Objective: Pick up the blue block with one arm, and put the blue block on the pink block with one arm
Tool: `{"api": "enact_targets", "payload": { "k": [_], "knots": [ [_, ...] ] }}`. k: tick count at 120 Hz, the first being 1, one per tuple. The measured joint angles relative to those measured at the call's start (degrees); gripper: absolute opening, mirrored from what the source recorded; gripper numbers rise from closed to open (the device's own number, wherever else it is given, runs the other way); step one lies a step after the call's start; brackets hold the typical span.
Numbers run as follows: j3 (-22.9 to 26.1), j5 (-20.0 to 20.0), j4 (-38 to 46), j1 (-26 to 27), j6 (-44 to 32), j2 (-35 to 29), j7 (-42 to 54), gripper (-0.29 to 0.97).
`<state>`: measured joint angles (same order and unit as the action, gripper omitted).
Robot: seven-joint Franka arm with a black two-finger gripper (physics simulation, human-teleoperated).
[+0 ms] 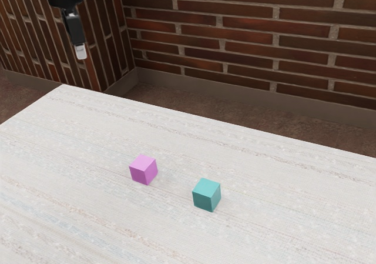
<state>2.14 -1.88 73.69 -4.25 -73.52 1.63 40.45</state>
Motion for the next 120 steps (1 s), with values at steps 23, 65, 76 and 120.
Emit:
{"api": "enact_targets", "payload": {
  "k": [23, 65, 76, 120],
  "knots": [
    [1.66, 0.16, 0.15, -1.23, 0.03, 0.33, 2.41, 0.68],
    [11.81, 3.40, 20.82, 1.40, -3.97, -3.99, 7.74, 0.68],
    [12.06, 3.18, 22.85, 6.78, -8.80, -1.15, 12.24, 0.68],
    [3.20, 3.50, 27.80, 12.44, -27.93, 4.83, 28.74, 0.68]
  ]
}}
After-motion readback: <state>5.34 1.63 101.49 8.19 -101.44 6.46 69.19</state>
